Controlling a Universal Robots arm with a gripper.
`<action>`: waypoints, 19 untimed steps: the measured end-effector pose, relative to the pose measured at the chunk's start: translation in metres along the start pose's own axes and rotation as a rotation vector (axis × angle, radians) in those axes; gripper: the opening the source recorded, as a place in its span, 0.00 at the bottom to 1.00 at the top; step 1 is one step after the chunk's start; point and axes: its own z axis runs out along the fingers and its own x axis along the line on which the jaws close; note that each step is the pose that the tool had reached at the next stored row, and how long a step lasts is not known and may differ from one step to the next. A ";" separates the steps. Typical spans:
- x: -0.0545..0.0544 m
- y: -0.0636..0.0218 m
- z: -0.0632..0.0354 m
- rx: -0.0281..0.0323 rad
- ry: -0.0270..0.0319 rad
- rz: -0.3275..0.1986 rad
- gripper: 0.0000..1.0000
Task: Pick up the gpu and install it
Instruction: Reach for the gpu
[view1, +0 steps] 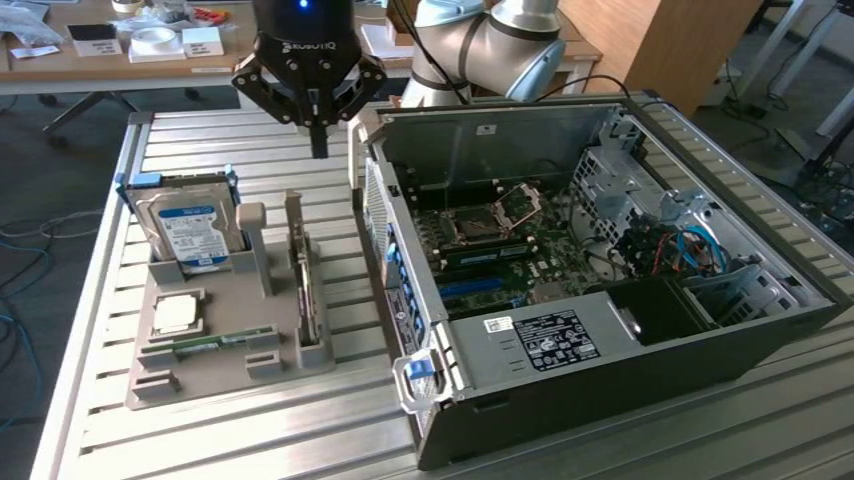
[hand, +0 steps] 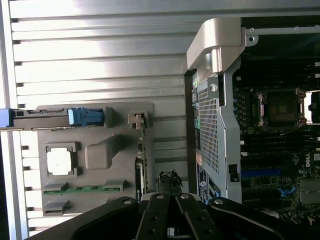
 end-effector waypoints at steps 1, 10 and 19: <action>0.000 0.0000 0.0000 0.0000 -0.0001 0.000 0.11; 0.002 -0.0001 -0.0001 0.0001 0.0000 0.000 0.11; 0.004 -0.0003 -0.0001 0.0001 0.0000 0.000 0.11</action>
